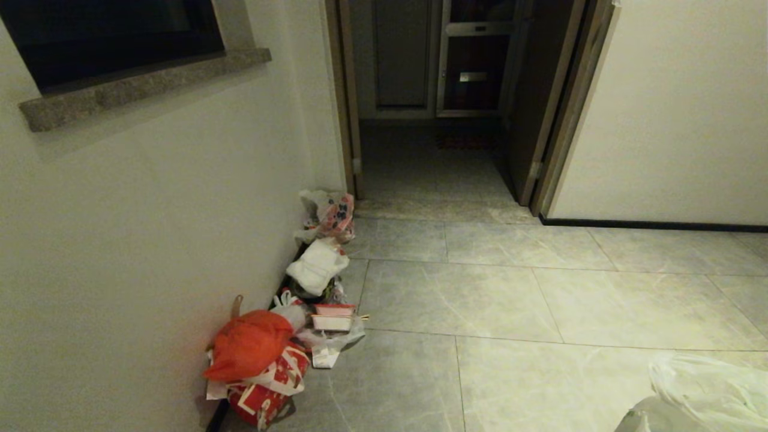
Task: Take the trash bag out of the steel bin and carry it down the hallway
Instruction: Put the trash bag at the door
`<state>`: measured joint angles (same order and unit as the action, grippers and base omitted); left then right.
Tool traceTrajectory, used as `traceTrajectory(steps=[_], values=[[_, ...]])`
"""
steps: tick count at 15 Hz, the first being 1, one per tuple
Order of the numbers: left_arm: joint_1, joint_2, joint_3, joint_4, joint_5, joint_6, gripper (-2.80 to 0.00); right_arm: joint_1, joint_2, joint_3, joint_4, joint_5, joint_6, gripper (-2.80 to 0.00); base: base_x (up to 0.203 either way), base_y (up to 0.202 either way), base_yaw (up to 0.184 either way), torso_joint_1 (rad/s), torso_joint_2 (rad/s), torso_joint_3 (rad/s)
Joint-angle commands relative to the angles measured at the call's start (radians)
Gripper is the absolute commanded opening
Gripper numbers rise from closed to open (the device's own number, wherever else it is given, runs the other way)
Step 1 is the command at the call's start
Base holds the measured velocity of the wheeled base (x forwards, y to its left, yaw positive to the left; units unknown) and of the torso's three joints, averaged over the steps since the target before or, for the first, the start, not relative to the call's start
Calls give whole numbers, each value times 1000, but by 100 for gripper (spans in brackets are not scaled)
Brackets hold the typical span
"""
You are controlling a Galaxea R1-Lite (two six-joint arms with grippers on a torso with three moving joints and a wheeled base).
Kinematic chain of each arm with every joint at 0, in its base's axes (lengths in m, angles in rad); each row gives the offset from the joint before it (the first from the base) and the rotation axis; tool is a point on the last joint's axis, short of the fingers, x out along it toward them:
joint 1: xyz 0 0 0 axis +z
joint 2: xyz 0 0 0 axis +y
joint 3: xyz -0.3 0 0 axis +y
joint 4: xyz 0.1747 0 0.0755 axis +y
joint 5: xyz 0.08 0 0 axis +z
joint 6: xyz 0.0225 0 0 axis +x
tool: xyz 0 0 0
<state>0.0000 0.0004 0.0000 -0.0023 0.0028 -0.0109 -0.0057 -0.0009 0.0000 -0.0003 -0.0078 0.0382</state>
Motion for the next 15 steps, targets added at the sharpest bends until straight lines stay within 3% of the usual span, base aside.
traceTrajectory(steps=[1, 15], values=[[0, 1, 0, -1, 0, -1, -280, 0, 1, 0, 0, 0, 0, -280, 180, 0, -5, 2, 2, -2], [0, 1, 2, -1, 0, 0, -280, 0, 1, 0, 0, 0, 0, -280, 191, 0, 1, 3, 1, 2]])
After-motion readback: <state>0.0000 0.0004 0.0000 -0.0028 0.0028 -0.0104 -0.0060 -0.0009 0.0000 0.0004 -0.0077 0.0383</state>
